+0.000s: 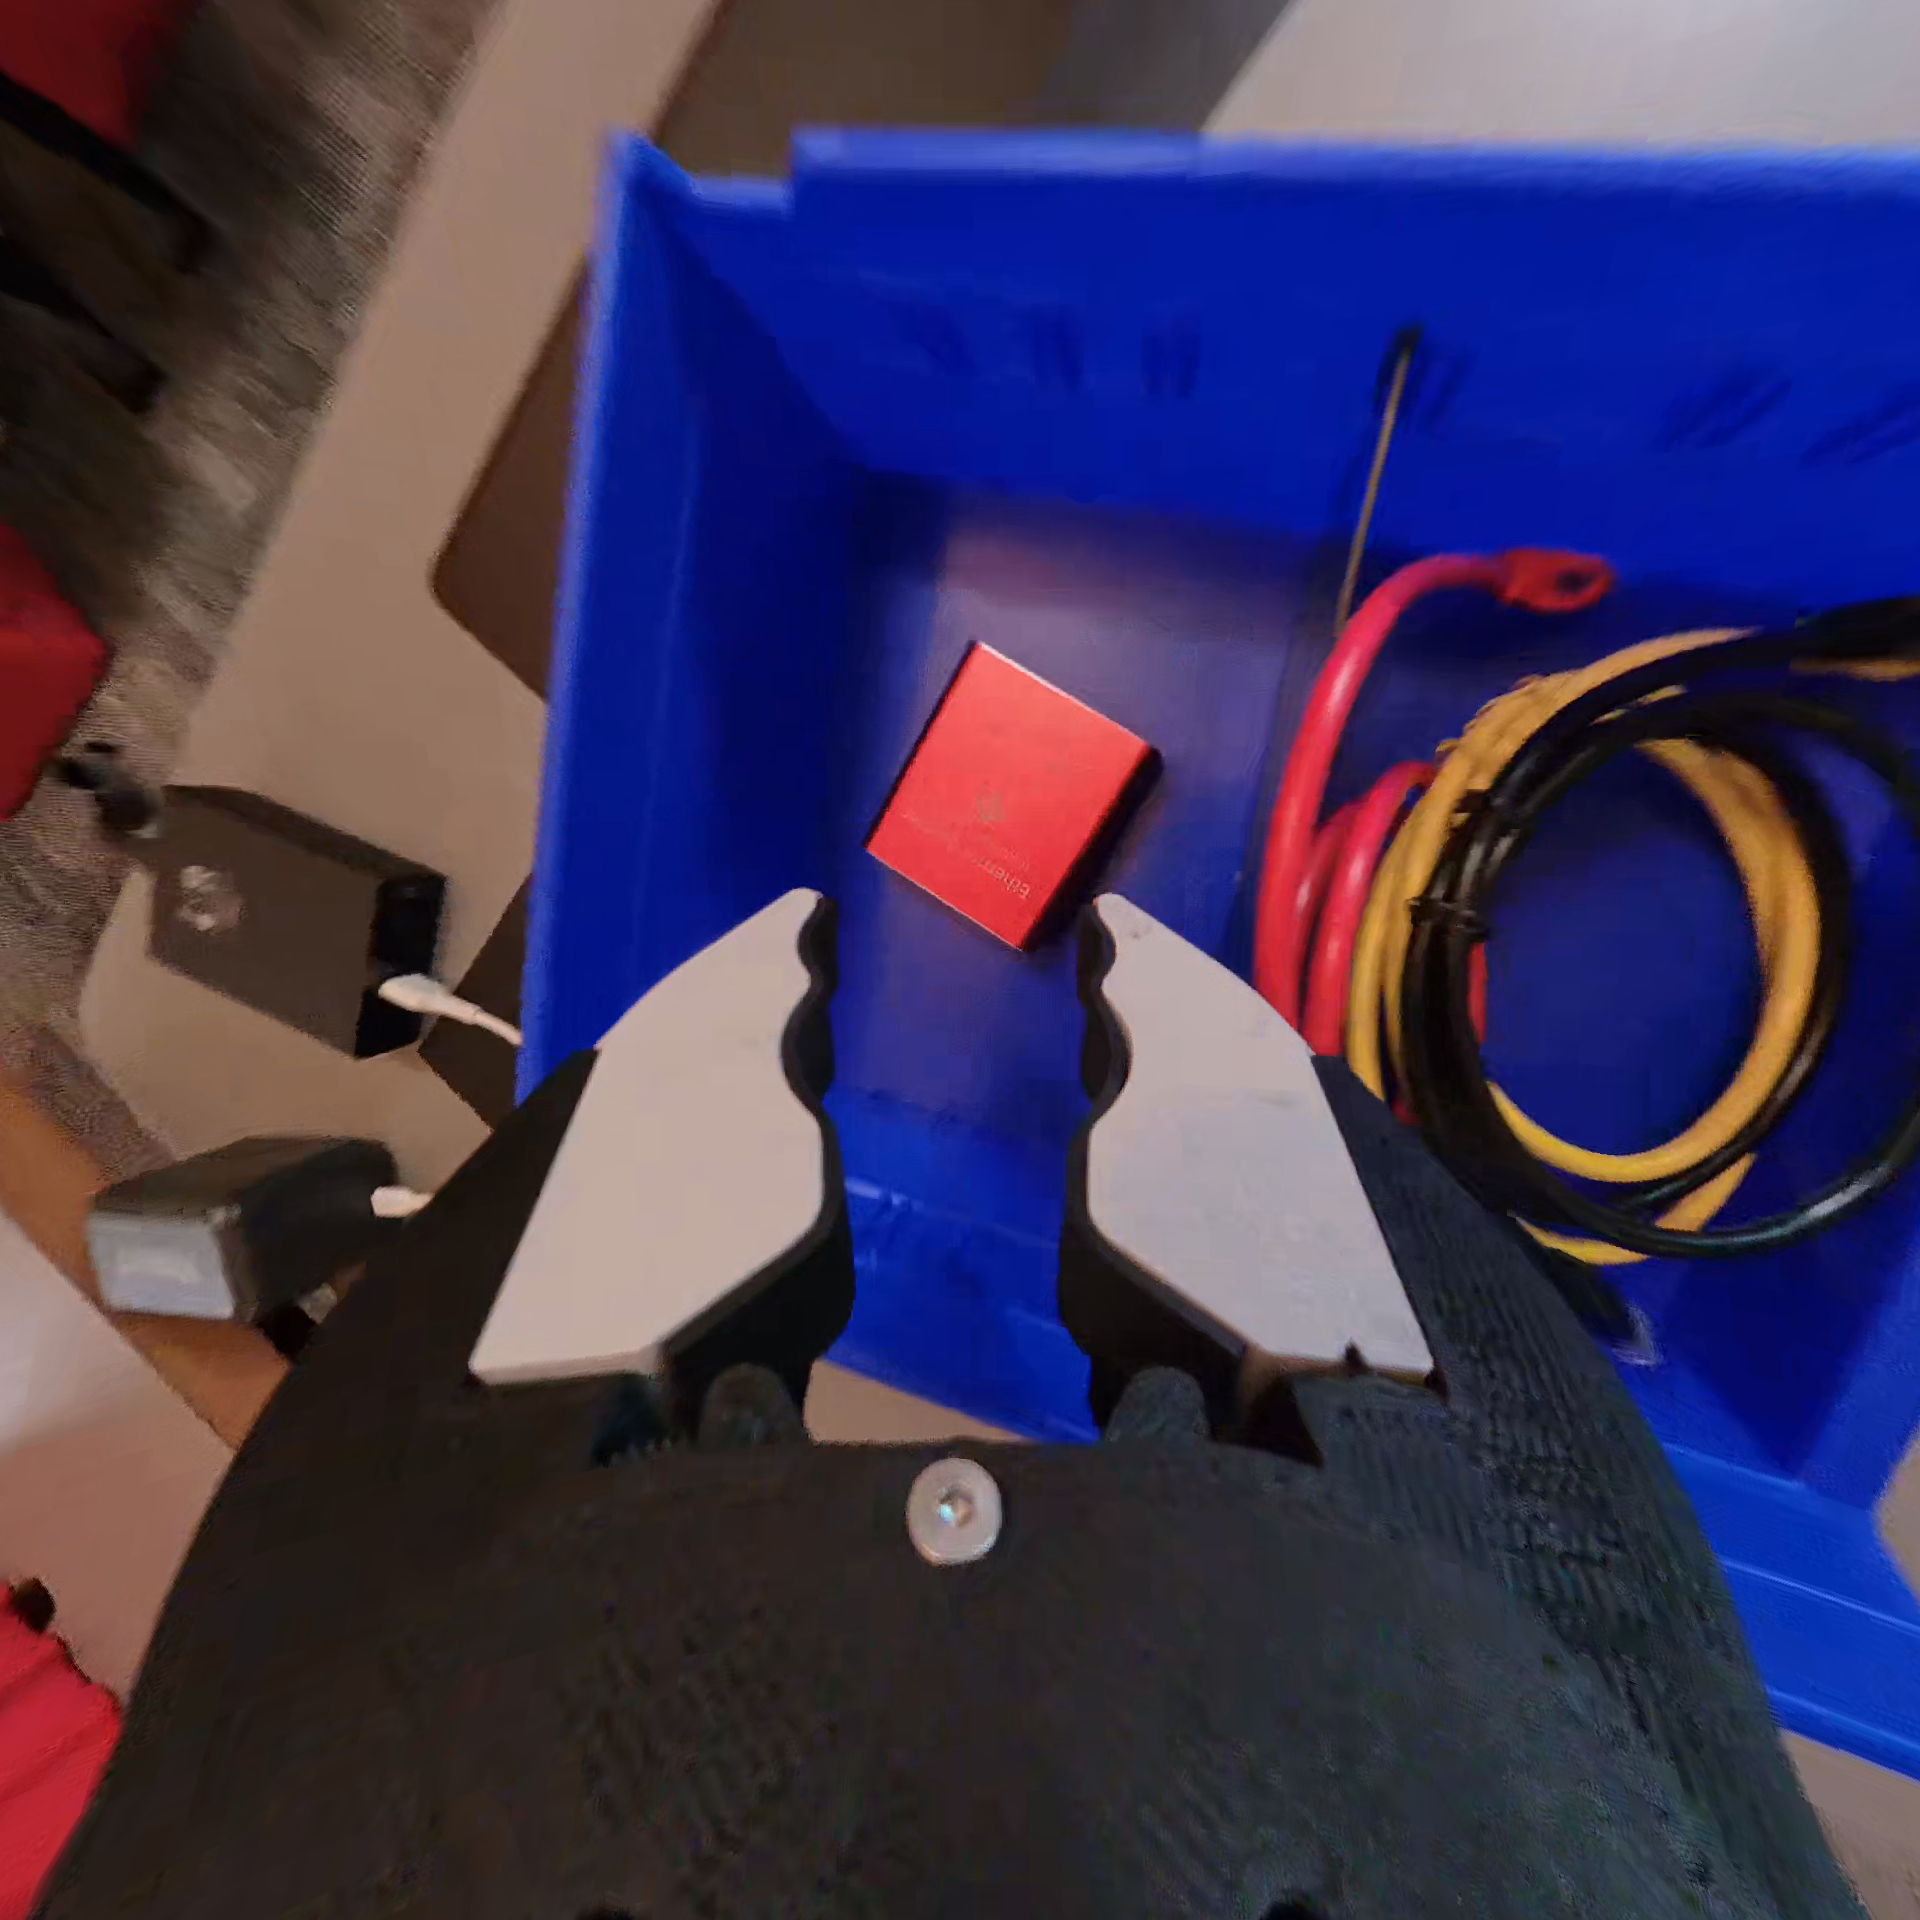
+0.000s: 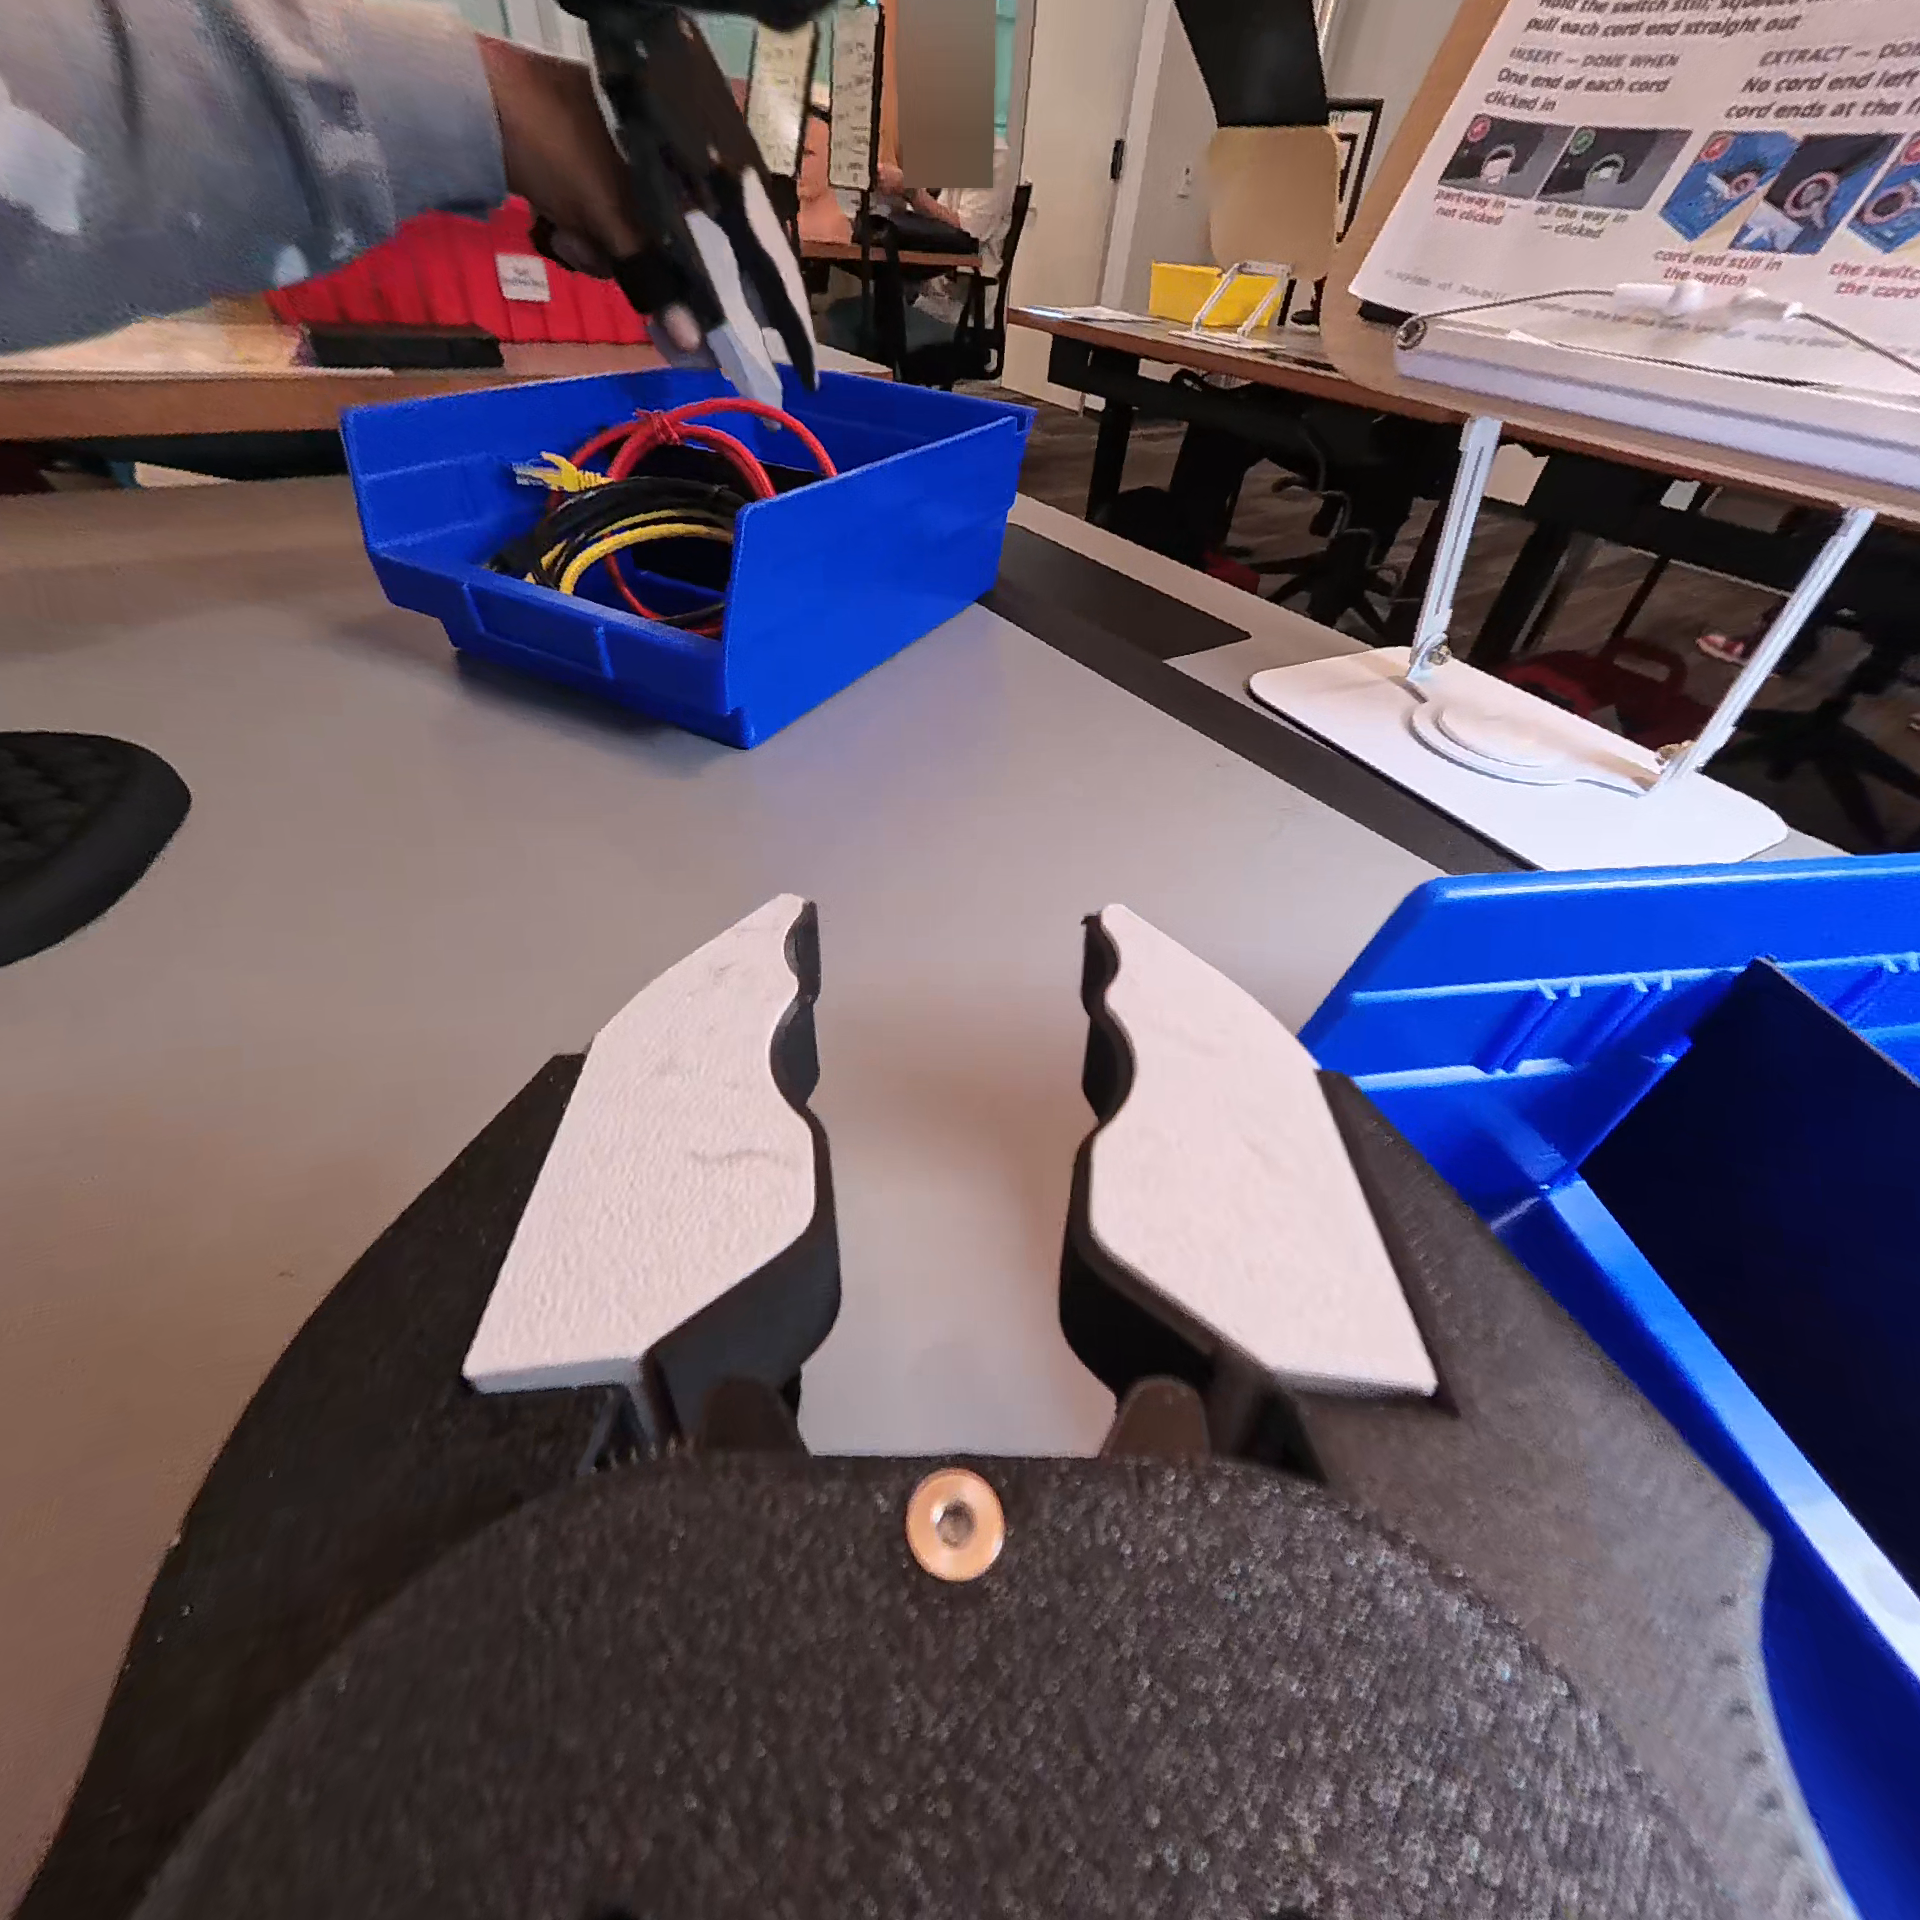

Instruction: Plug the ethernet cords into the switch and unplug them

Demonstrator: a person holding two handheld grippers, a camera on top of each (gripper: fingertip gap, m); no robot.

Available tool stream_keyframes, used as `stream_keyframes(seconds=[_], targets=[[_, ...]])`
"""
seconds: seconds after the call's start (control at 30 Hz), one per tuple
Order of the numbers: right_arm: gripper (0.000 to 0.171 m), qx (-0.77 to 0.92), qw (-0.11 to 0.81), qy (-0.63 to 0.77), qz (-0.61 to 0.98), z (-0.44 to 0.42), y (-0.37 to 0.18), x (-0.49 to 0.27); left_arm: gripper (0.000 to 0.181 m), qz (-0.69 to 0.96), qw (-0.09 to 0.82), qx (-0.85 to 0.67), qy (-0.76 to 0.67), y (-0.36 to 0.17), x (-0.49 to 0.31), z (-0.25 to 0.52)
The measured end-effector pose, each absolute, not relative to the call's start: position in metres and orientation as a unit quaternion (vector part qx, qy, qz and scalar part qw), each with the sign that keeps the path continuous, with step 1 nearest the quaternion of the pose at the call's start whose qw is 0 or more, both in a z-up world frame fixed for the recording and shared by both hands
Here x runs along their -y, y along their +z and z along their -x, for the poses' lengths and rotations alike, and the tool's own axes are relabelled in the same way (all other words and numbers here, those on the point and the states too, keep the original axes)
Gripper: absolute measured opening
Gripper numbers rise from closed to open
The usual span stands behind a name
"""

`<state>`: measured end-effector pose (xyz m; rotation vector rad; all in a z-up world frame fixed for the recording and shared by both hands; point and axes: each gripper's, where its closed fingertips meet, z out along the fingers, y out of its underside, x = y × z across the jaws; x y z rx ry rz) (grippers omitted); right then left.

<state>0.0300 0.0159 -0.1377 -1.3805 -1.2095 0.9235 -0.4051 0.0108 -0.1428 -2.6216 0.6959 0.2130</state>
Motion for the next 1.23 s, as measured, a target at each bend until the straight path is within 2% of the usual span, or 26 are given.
stream_keyframes(seconds=[0.2, 0.4, 0.57, 0.67, 0.77, 0.87, 0.97, 1.1, 1.23], targets=[[0.053, 0.510, 0.515, 0.367, 0.583, -0.028, -0.147, -0.018, 0.055, 0.942, 0.101, -0.315, 0.053, -0.196, -0.023, 0.411], [0.068, 0.515, 0.494, 0.366, 0.597, -0.024, -0.156, -0.015, 0.070, 0.933, 0.038, -0.354, 0.051, -0.216, -0.026, 0.412], [0.081, 0.516, 0.482, 0.369, 0.605, -0.022, -0.160, -0.013, 0.073, 0.931, -0.005, -0.362, 0.038, -0.235, -0.023, 0.408], [0.082, 0.514, 0.485, 0.367, 0.605, -0.023, -0.160, -0.014, 0.073, 0.934, -0.009, -0.355, 0.030, -0.236, -0.025, 0.406], [0.075, 0.509, 0.484, 0.370, 0.608, -0.026, -0.160, -0.015, 0.072, 0.935, -0.011, -0.352, 0.037, -0.235, -0.025, 0.406], [0.065, 0.506, 0.489, 0.376, 0.603, -0.028, -0.158, -0.015, 0.072, 0.935, 0.013, -0.351, 0.060, -0.232, -0.026, 0.408], [0.064, 0.506, 0.490, 0.377, 0.602, -0.029, -0.157, -0.014, 0.072, 0.938, 0.057, -0.331, 0.087, -0.215, -0.028, 0.413], [0.064, 0.508, 0.490, 0.377, 0.600, -0.028, -0.157, -0.011, 0.071, 0.936, 0.142, -0.266, 0.184, -0.159, -0.036, 0.431], [0.062, 0.500, 0.487, 0.393, 0.599, -0.026, -0.153, -0.008, 0.070, 0.917, 0.267, -0.210, 0.208, -0.091, -0.036, 0.412]])
